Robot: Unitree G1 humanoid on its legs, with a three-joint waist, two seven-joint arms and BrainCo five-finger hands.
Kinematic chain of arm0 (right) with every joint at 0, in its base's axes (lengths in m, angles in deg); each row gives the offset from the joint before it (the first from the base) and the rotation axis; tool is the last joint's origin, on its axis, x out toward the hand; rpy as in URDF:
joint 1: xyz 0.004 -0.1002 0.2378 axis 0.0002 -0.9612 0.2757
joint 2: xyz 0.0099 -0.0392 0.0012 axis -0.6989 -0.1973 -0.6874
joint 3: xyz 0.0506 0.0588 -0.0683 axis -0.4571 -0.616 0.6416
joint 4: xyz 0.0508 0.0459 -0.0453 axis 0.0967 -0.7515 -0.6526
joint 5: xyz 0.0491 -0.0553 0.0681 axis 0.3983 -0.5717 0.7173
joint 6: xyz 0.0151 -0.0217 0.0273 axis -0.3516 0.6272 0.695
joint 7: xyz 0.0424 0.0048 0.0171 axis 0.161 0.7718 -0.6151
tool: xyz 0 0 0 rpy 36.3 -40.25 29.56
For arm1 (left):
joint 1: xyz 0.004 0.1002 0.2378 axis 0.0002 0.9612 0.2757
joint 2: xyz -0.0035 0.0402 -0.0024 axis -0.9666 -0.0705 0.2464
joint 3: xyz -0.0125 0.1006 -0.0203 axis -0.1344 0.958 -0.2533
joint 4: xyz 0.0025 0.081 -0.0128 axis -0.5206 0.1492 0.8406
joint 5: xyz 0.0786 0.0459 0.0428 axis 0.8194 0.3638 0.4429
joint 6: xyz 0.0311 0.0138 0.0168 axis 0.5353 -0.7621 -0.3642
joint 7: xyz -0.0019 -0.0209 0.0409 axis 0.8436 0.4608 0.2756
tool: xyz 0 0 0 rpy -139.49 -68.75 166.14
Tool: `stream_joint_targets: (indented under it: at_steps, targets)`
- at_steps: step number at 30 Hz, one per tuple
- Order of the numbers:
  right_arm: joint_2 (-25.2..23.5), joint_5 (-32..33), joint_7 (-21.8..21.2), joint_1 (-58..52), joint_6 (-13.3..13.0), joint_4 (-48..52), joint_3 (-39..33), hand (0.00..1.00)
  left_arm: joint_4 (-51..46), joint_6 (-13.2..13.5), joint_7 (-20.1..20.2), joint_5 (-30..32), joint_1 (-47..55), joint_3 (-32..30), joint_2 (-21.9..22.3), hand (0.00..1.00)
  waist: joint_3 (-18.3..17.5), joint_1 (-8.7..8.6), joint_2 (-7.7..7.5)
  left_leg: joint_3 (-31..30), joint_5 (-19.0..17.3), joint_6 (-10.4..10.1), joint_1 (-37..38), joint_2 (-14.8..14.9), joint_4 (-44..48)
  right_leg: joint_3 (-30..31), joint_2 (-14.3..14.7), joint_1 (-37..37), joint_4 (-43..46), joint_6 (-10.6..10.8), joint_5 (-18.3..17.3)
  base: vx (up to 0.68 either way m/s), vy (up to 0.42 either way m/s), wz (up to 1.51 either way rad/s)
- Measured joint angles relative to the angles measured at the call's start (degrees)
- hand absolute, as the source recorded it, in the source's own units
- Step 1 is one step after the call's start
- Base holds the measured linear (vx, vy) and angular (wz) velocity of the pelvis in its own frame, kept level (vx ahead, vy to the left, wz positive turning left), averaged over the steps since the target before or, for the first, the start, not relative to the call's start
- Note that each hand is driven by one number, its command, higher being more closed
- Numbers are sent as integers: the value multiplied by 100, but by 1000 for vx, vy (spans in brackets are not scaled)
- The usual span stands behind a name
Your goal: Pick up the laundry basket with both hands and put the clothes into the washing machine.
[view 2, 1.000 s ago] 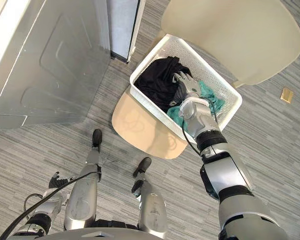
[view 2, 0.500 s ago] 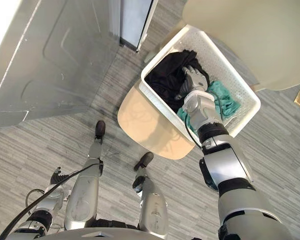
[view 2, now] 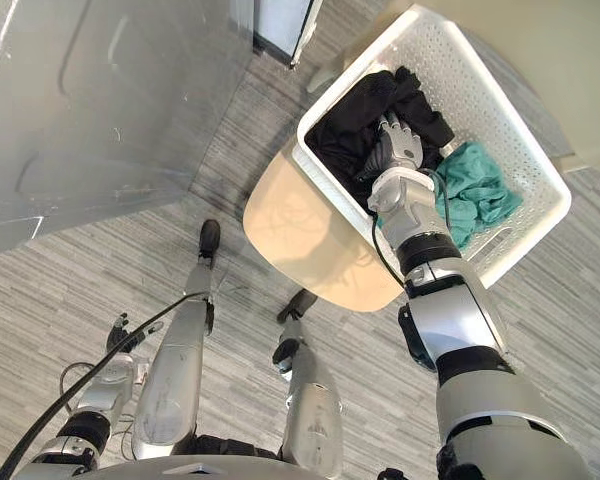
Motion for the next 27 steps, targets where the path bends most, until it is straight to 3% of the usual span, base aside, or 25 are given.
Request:
stream_joint_targets:
  at_steps: [4,5,27]
  targets:
    - [-1,-11,0,-6,2,-4,41,0,-109,10,-1,-104,0,35,-2,0,0,23,0,27,0,0,-4,25,1,32,23,-30,1,-2,1,33,13,-5]
    - [-1,-18,-1,-7,0,-3,53,100,-121,11,-2,-106,0,34,-2,0,0,24,0,36,-1,-1,-4,31,1,42,27,-38,4,-2,1,29,16,-7]
    - [-37,28,-22,-238,1,-3,96,100,-157,31,0,-391,12,33,-5,0,-17,52,-3,68,-5,-9,141,57,3,83,45,66,44,-6,2,13,7,0]
